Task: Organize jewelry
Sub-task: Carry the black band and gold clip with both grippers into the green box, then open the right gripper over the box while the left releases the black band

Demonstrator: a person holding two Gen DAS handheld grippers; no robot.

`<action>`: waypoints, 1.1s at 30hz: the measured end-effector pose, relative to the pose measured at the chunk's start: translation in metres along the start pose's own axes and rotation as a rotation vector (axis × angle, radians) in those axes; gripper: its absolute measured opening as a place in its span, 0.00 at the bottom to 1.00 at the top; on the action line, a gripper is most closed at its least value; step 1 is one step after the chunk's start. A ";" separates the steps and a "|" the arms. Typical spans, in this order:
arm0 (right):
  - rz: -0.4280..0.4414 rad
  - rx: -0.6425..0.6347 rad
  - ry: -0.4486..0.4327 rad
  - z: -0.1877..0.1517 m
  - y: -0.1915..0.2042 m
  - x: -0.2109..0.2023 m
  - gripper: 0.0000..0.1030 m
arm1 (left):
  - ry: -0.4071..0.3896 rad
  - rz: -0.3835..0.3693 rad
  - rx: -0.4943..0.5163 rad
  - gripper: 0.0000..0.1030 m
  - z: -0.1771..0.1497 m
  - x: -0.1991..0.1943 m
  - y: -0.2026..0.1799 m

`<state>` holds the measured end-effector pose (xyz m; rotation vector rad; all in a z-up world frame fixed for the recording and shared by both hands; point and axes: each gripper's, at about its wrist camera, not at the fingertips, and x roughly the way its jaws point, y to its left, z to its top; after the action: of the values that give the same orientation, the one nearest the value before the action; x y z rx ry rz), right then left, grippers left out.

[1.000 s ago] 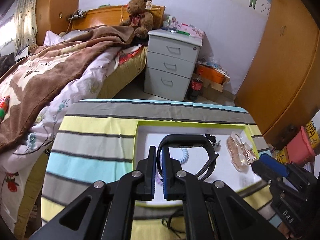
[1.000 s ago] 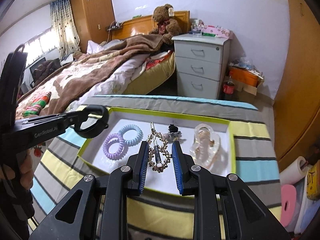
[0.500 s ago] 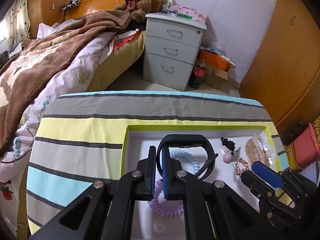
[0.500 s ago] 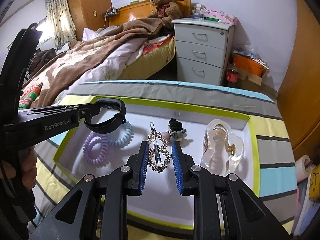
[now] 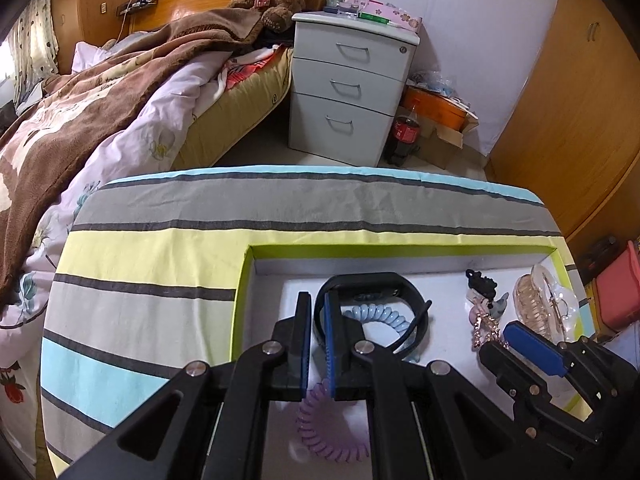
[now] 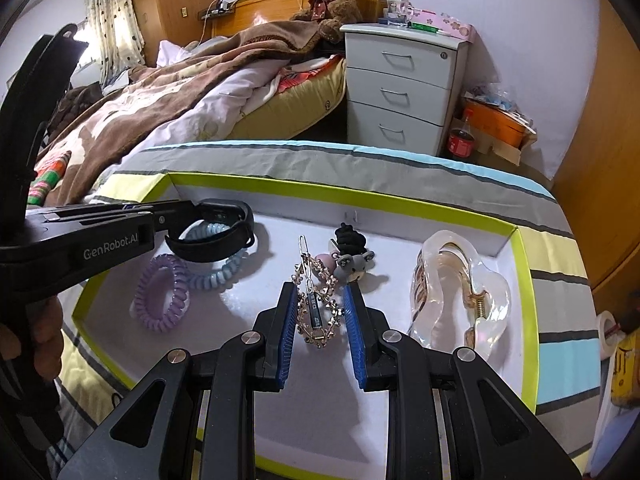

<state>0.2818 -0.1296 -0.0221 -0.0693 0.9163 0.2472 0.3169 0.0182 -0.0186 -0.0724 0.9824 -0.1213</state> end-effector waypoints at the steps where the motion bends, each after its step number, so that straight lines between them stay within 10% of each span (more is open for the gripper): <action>1: -0.004 -0.003 0.000 0.000 0.000 0.001 0.24 | -0.002 0.003 0.004 0.07 0.000 0.000 0.000; 33: -0.025 0.005 -0.022 0.003 -0.003 0.004 0.24 | -0.008 0.012 -0.004 0.19 -0.001 -0.003 0.003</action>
<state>0.2873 -0.1316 -0.0231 -0.0729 0.8939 0.2225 0.3149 0.0212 -0.0172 -0.0706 0.9749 -0.1086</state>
